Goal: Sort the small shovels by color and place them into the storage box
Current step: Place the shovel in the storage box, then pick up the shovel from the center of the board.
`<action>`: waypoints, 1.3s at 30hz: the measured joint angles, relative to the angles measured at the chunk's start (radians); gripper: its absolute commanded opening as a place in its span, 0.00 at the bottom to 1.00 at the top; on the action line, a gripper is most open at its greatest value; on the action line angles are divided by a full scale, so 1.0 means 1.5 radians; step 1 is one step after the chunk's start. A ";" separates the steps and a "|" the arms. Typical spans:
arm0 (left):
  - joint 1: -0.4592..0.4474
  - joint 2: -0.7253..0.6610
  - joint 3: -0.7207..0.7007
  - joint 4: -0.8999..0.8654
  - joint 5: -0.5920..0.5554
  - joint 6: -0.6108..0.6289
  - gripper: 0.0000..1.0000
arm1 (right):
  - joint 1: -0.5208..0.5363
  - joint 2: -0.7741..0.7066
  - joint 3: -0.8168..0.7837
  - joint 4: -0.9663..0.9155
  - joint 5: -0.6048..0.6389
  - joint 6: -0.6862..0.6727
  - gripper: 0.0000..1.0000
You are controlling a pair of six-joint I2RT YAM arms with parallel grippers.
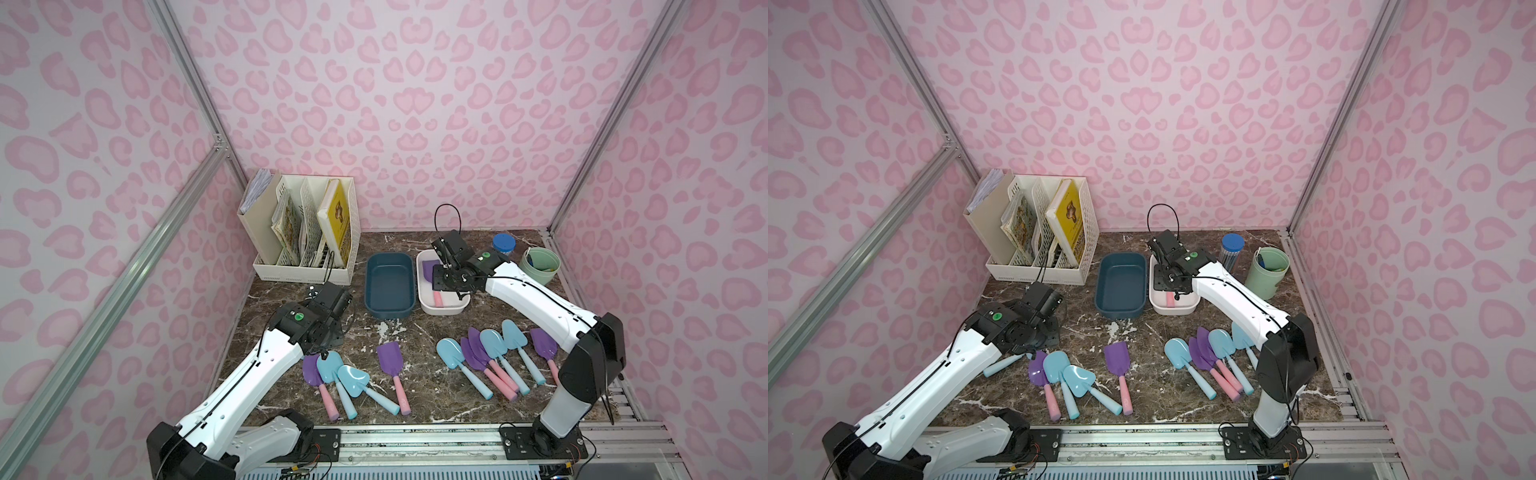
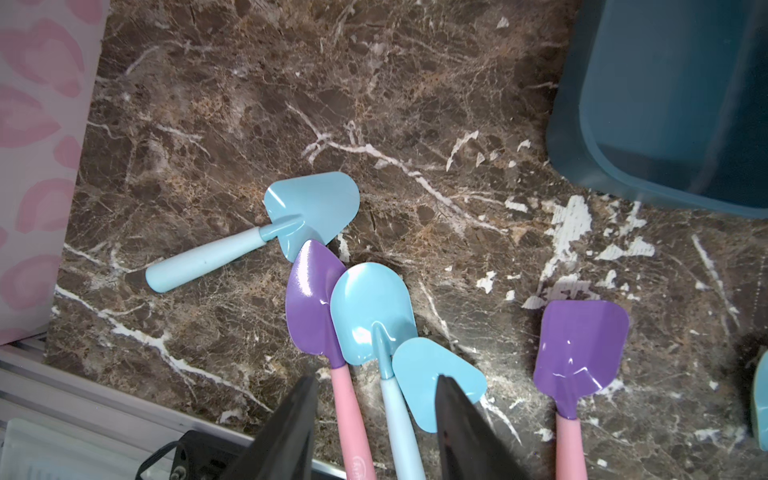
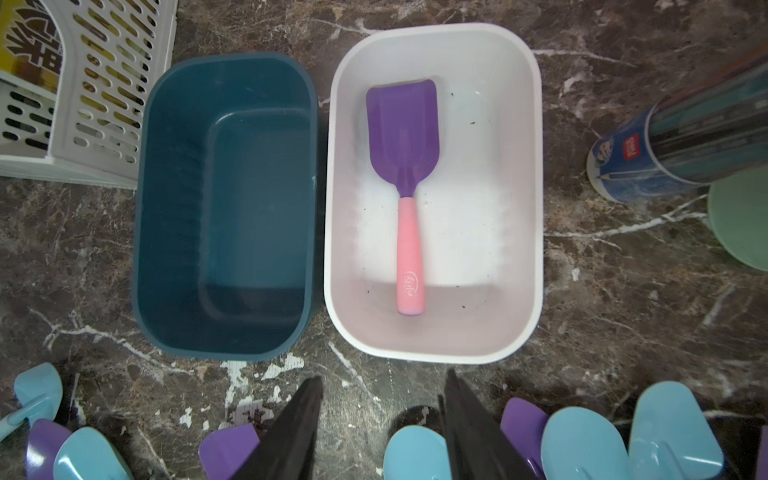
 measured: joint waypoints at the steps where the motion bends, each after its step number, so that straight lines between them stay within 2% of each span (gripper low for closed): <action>1: -0.006 0.000 -0.011 0.001 0.005 -0.008 0.51 | 0.004 -0.010 -0.011 0.000 0.000 0.004 0.52; 4: -0.036 0.007 -0.042 0.000 0.018 -0.038 0.50 | 0.012 -0.033 -0.040 0.003 0.000 0.008 0.52; 9: -0.136 0.042 -0.050 0.002 0.029 -0.117 0.49 | 0.014 -0.062 -0.083 0.008 -0.001 0.008 0.52; 14: -0.256 0.101 -0.033 0.001 0.036 -0.249 0.53 | 0.014 -0.080 -0.104 0.011 -0.001 0.008 0.52; 19: -0.337 0.145 -0.012 0.016 0.052 -0.379 0.58 | 0.002 -0.100 -0.109 0.011 -0.004 -0.005 0.53; 23: -0.393 0.158 -0.016 0.041 0.060 -0.492 0.59 | -0.018 -0.117 -0.107 0.001 -0.009 -0.017 0.53; 30: -0.412 0.177 -0.046 0.096 0.084 -0.627 0.62 | -0.047 -0.153 -0.106 -0.012 -0.021 -0.041 0.53; 39: -0.416 0.249 -0.086 0.212 0.153 -0.700 0.63 | -0.060 -0.166 -0.121 -0.013 -0.039 -0.064 0.53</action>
